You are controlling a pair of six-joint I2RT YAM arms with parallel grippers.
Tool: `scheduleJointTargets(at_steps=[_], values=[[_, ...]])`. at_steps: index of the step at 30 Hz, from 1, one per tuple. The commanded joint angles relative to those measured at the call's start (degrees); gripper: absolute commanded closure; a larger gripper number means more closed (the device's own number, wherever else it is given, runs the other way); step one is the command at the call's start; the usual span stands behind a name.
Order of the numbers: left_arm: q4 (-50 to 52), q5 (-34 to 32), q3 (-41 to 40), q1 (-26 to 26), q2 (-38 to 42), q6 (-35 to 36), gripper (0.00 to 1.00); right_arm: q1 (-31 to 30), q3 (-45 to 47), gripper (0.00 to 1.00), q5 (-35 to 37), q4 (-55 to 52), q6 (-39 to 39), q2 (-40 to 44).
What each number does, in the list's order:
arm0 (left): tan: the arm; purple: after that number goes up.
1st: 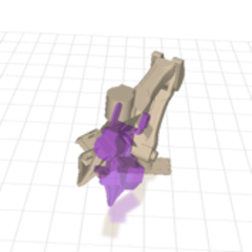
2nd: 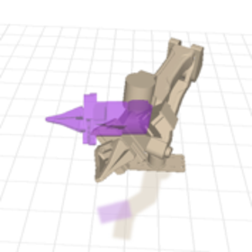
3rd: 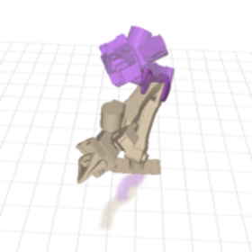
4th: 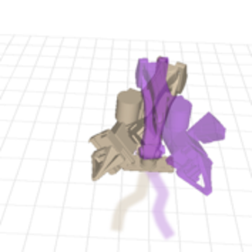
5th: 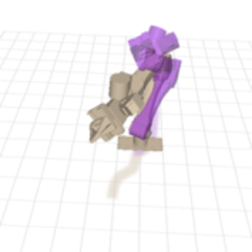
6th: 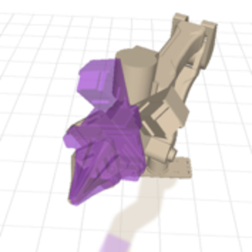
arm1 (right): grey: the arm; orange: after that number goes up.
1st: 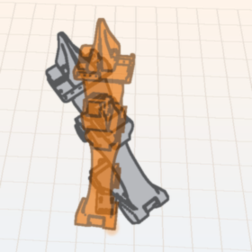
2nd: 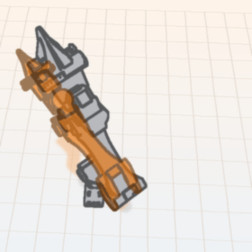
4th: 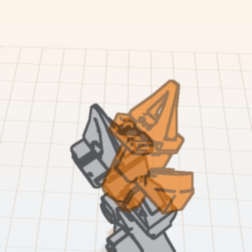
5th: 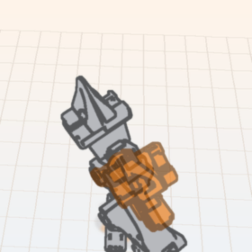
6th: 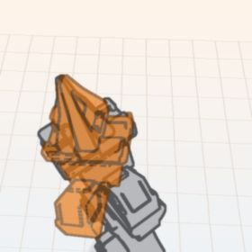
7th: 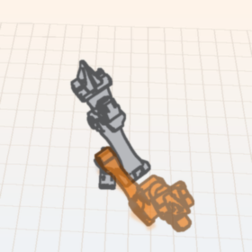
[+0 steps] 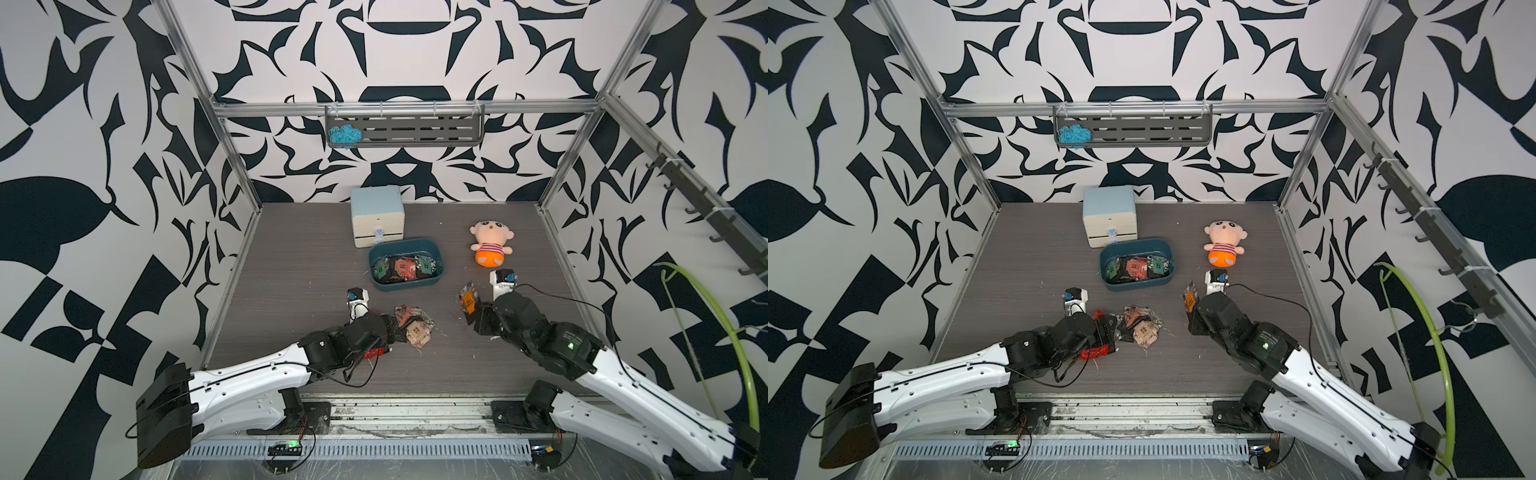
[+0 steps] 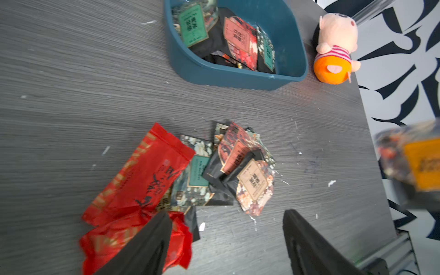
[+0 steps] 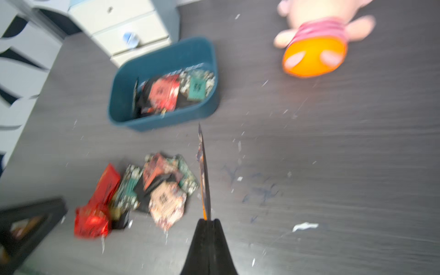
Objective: Put the tea bags into the storage box
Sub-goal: Place the tea bag in the storage box.
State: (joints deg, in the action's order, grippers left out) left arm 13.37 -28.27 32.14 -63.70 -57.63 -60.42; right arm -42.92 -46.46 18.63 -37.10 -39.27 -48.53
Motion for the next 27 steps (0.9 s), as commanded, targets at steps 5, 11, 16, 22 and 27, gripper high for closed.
scheduleJointTargets(at_steps=[5, 11, 16, 22, 27], values=[[6.8, -7.3, -4.5, 0.3, 5.7, -1.1, 0.18, 15.8, -12.0, 1.0, -23.5, 13.1, 5.6, -17.7], [6.9, -8.7, -8.0, 0.5, 9.8, -0.9, 0.17, 17.4, -22.1, 1.0, -33.7, 21.5, 2.8, -33.0], [9.8, -10.3, -8.3, 0.7, 10.9, -1.5, 0.17, 17.3, -28.1, 1.0, -38.5, 25.7, -0.9, -43.5], [9.9, -10.8, -8.8, 0.9, 11.3, -1.0, 0.16, 17.2, -32.0, 1.0, -39.2, 26.1, -1.9, -52.6], [9.6, -10.0, -8.5, 1.0, 11.1, -1.1, 0.16, 17.0, -33.8, 1.0, -39.5, 24.6, -0.7, -57.5]])
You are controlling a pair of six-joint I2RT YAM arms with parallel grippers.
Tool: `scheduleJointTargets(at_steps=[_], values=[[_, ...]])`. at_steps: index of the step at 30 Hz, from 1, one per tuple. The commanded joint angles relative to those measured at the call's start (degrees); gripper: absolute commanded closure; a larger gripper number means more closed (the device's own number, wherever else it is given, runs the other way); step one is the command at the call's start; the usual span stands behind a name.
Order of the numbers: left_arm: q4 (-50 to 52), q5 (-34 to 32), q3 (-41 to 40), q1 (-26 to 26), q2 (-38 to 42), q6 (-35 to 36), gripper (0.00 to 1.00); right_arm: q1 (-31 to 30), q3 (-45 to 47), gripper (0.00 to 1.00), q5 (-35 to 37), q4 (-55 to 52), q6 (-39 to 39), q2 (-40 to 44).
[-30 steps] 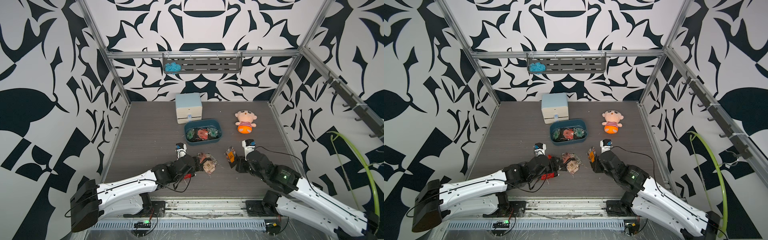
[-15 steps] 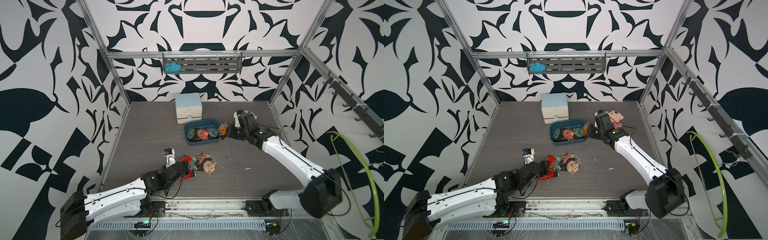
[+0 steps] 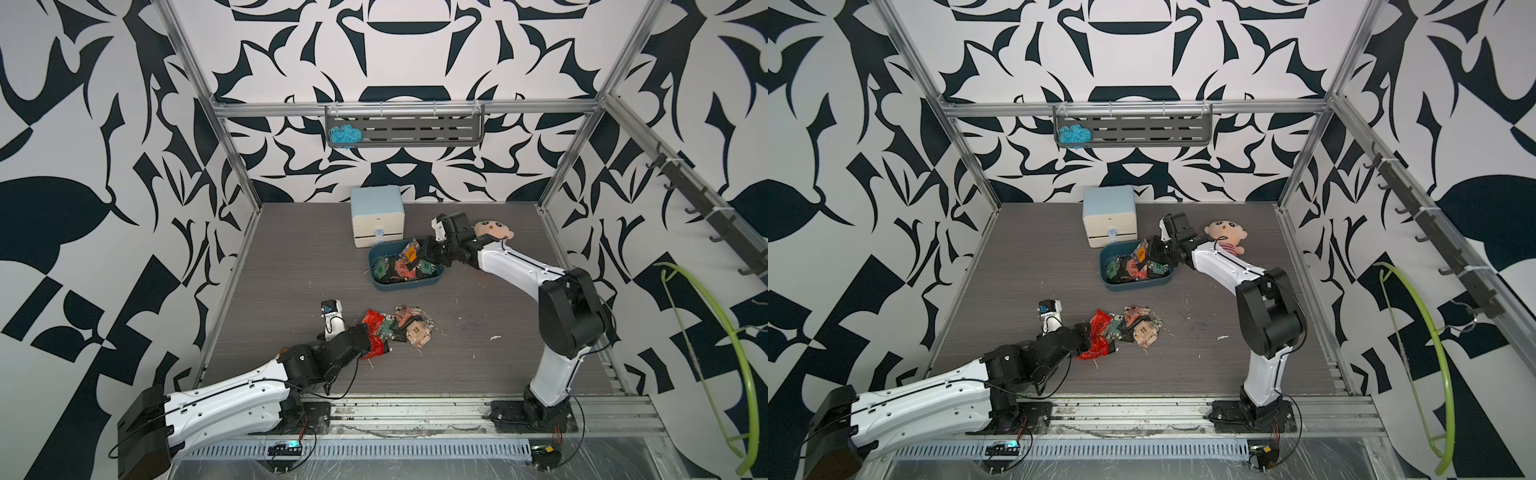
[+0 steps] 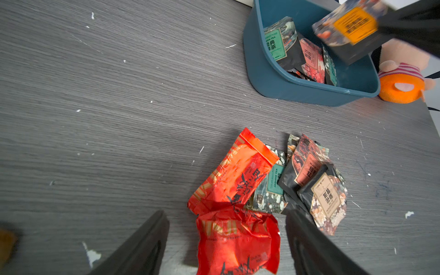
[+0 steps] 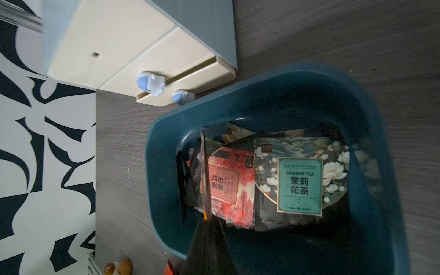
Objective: Put the tea bags into the storage box
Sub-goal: Place the tea bag in the storage box.
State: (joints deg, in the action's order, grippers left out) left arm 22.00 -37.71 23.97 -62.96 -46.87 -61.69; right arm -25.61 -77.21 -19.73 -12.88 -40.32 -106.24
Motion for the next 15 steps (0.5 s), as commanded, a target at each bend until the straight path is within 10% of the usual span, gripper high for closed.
scheduleJointTargets(at_steps=[1, 15], values=[[1.0, -0.3, -0.2, 0.3, 0.4, 0.2, 0.16, -0.3, -3.4, 1.0, -0.5, -0.6, 1.0, -0.3], [-3.1, 5.4, 3.6, 0.3, -3.4, 1.6, 0.23, -0.2, 3.4, 0.66, 18.9, -15.3, 13.4, 16.0]])
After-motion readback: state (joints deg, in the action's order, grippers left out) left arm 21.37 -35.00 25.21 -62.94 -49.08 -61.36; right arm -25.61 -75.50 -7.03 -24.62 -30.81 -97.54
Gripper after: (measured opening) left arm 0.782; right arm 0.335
